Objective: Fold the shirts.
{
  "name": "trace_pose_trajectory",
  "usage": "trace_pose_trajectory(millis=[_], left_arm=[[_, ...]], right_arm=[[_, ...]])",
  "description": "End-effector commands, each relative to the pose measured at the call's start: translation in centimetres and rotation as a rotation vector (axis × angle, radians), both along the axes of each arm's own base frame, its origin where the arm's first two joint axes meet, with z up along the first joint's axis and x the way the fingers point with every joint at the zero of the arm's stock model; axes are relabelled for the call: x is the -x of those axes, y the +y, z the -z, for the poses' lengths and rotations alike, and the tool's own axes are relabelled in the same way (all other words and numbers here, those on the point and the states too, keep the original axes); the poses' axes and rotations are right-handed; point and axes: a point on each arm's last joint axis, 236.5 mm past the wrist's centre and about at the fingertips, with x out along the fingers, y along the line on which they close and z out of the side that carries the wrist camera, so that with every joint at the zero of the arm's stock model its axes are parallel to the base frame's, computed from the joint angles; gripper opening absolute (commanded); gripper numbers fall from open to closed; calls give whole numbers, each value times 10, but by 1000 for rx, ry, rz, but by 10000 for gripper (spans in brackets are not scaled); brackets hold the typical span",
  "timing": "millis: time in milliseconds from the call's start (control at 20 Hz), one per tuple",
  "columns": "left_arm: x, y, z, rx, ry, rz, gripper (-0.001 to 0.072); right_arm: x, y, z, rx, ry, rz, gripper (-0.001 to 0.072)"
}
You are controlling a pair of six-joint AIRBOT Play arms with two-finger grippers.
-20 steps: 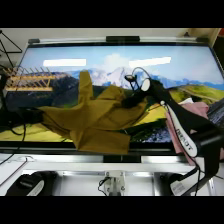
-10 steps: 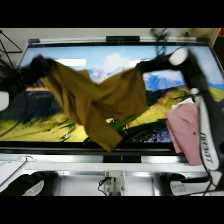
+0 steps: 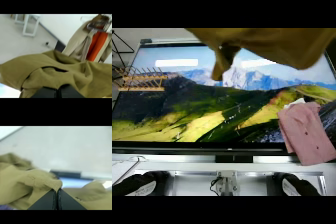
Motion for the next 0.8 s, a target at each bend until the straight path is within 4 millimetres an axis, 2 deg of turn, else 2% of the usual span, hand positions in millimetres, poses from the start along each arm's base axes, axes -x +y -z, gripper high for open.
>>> trace_pose_trajectory(millis=[0,100,150,200,250,300,350,400,450,500,550,650,750], left_arm=[[20,49,141,-351,453,-57,38],[29,62,227,-434,662,-61,38],[37,67,270,-465,754,-57,38],[47,71,305,-488,825,-54,38],[58,78,337,-515,887,-57,38],[69,86,360,-541,936,-64,38],[80,98,380,-570,984,-79,38],[89,108,393,-588,1019,-94,38],[97,119,402,-595,1047,-113,38],[102,128,407,-588,1066,-133,38],[105,134,407,-578,1074,-149,38],[107,141,400,-567,1053,-167,38],[107,139,387,-558,1005,-172,38]], right_arm=[[74,69,124,34,538,-264,61],[105,123,217,71,816,-406,61],[123,156,267,91,910,-473,61],[140,188,316,94,966,-512,62],[155,212,359,94,999,-525,65],[171,229,401,99,1031,-523,105],[182,236,429,99,1063,-505,298],[188,239,448,108,1101,-489,548],[188,238,454,120,1120,-486,574],[177,237,447,107,1103,-478,574],[158,235,430,77,1057,-464,574],[95,223,372,-23,894,-400,574],[12,193,293,-155,636,-276,574]])
